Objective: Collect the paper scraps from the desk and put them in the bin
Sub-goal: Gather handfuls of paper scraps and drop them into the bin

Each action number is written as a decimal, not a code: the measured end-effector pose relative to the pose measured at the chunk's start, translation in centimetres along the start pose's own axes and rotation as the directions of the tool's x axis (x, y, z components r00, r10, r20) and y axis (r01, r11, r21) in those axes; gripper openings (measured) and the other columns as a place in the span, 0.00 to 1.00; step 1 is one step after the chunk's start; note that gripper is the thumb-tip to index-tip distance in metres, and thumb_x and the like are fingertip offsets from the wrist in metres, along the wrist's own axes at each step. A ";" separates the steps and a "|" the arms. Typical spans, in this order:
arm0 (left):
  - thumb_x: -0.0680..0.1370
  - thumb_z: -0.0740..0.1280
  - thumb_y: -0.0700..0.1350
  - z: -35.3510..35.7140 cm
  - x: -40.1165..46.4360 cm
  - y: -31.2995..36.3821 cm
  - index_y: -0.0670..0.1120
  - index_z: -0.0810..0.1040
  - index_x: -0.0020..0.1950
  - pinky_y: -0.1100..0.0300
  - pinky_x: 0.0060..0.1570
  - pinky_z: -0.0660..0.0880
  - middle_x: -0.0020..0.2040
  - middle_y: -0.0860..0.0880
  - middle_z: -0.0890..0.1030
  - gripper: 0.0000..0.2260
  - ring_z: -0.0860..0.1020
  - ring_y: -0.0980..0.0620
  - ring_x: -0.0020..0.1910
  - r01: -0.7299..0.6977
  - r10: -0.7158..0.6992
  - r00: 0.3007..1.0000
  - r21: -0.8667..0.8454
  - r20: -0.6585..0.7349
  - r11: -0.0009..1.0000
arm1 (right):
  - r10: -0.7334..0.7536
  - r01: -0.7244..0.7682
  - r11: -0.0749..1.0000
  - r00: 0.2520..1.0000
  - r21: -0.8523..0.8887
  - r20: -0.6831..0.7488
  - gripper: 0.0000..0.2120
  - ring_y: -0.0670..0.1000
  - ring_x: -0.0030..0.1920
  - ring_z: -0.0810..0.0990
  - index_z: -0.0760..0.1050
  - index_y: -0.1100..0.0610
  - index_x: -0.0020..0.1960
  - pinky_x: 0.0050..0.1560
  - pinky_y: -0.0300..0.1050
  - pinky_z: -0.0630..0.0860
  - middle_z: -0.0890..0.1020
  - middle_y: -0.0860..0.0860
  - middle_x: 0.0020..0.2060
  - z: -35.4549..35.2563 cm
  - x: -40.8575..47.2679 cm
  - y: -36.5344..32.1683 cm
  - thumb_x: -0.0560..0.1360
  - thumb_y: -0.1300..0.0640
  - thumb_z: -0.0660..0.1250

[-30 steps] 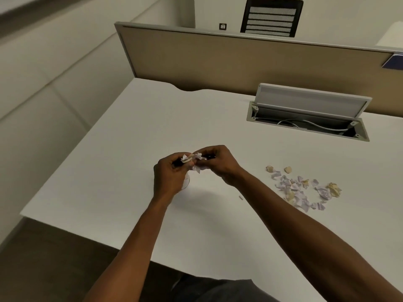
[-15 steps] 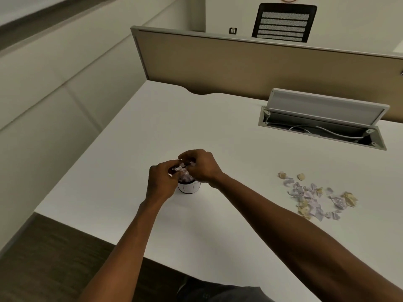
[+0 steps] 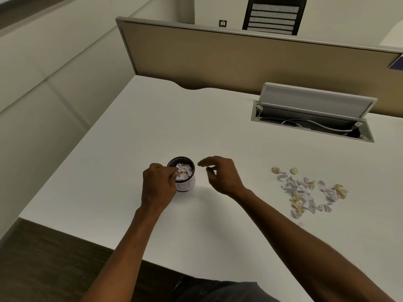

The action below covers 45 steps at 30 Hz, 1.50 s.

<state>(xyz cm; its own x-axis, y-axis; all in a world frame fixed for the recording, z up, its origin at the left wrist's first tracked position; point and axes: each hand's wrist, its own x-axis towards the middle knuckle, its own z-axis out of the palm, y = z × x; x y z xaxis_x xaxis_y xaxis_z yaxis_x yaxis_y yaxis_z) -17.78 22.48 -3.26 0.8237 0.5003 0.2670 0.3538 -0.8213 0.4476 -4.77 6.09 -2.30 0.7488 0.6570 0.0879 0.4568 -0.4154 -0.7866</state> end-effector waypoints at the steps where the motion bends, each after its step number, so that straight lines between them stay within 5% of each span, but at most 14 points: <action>1: 0.76 0.72 0.39 0.1 0.0 0.2 0.46 0.86 0.50 0.44 0.47 0.76 0.40 0.47 0.84 0.06 0.78 0.41 0.48 -0.006 0.006 1.000 -0.002 -0.022 1.000 | 0.044 -0.041 0.998 0.998 0.052 -0.054 0.16 0.47 0.51 0.85 0.85 0.58 0.52 0.54 0.40 0.81 0.87 0.50 0.50 -0.4 -1.1 0.9 0.73 0.72 0.63; 4: 0.76 0.71 0.40 0.8 -0.3 1.4 0.47 0.85 0.52 0.48 0.51 0.76 0.47 0.50 0.85 0.07 0.77 0.44 0.53 -0.053 0.048 0.995 -0.064 -0.084 0.997 | 0.205 -0.184 0.974 0.962 0.129 -0.181 0.13 0.41 0.46 0.84 0.85 0.54 0.50 0.46 0.29 0.79 0.87 0.44 0.47 -2.3 -5.3 4.4 0.74 0.68 0.66; 8: 0.78 0.69 0.41 3.6 -1.6 5.0 0.45 0.84 0.55 0.57 0.60 0.73 0.50 0.51 0.84 0.07 0.77 0.51 0.55 -0.259 0.252 0.966 -0.217 -0.062 0.941 | 0.375 -0.381 0.923 0.854 0.057 -0.360 0.08 0.43 0.51 0.83 0.84 0.49 0.51 0.51 0.42 0.82 0.86 0.42 0.49 -5.5 -12.3 9.5 0.75 0.60 0.71; 13: 0.80 0.67 0.49 9.2 -4.2 9.3 0.48 0.81 0.64 0.51 0.64 0.75 0.64 0.51 0.81 0.13 0.73 0.50 0.69 -0.232 0.308 0.922 -0.302 0.235 0.925 | 0.479 -0.613 0.782 0.706 -0.112 -0.522 0.15 0.57 0.61 0.78 0.81 0.51 0.59 0.59 0.48 0.73 0.83 0.52 0.58 -8.7 -19.3 13.3 0.72 0.56 0.74; 19: 0.83 0.53 0.61 15.0 -6.5 11.7 0.50 0.58 0.80 0.52 0.80 0.46 0.82 0.52 0.55 0.28 0.44 0.50 0.81 -0.397 0.375 0.745 -0.085 0.551 0.914 | 0.690 -0.798 0.601 0.552 -0.054 -0.468 0.32 0.56 0.58 0.79 0.67 0.52 0.73 0.54 0.50 0.76 0.76 0.55 0.62 -9.1 -22.8 14.4 0.72 0.49 0.72; 23: 0.83 0.46 0.64 16.7 -9.0 12.2 0.51 0.42 0.82 0.49 0.78 0.36 0.82 0.49 0.39 0.32 0.34 0.48 0.80 -0.454 0.356 0.706 0.006 0.611 0.891 | 0.682 -0.778 0.622 0.593 -0.086 -0.428 0.33 0.57 0.63 0.76 0.66 0.57 0.75 0.59 0.49 0.76 0.73 0.56 0.65 -8.1 -23.2 14.4 0.73 0.49 0.70; 28: 0.82 0.46 0.65 17.1 -10.8 12.7 0.56 0.33 0.79 0.49 0.78 0.36 0.81 0.52 0.34 0.33 0.33 0.51 0.79 -0.487 0.425 0.692 -0.058 0.583 0.872 | 0.538 -0.593 0.774 0.801 -0.222 -0.261 0.30 0.54 0.64 0.75 0.66 0.57 0.75 0.63 0.45 0.76 0.72 0.53 0.68 -6.7 -21.4 13.7 0.76 0.50 0.67; 34: 0.82 0.48 0.64 16.7 -10.2 11.4 0.53 0.39 0.81 0.53 0.79 0.39 0.82 0.53 0.39 0.33 0.36 0.54 0.80 -0.417 0.403 0.755 -0.096 0.516 0.904 | 0.462 -0.601 0.749 0.775 -0.278 -0.432 0.30 0.59 0.72 0.66 0.67 0.56 0.74 0.66 0.53 0.73 0.69 0.57 0.72 -10.1 -17.9 15.3 0.75 0.52 0.68; 41: 0.83 0.49 0.61 16.7 -9.9 8.9 0.50 0.53 0.81 0.53 0.79 0.47 0.82 0.52 0.50 0.29 0.47 0.53 0.81 -0.403 0.416 0.793 -0.129 0.446 0.906 | 0.402 -0.441 0.747 0.896 -0.497 -0.190 0.26 0.59 0.73 0.67 0.67 0.55 0.74 0.68 0.52 0.71 0.68 0.57 0.74 -8.6 -18.2 15.1 0.80 0.45 0.61; 45: 0.82 0.52 0.62 16.6 -10.4 8.8 0.49 0.56 0.81 0.43 0.79 0.48 0.82 0.47 0.54 0.30 0.48 0.48 0.81 -0.314 0.279 0.863 0.015 0.421 0.949 | 0.329 -0.409 0.810 0.910 -0.420 -0.251 0.23 0.56 0.68 0.71 0.71 0.53 0.71 0.63 0.50 0.73 0.74 0.53 0.69 -7.9 -18.3 14.5 0.79 0.46 0.63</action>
<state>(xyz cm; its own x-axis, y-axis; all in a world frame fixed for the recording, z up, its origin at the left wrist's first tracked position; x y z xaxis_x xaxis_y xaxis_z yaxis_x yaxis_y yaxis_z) -15.90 5.52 -16.22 0.9961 0.0878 -0.0037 0.0841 -0.9406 0.3289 -8.04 -16.92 -10.43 0.9527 0.3029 -0.0255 0.2653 -0.8695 -0.4166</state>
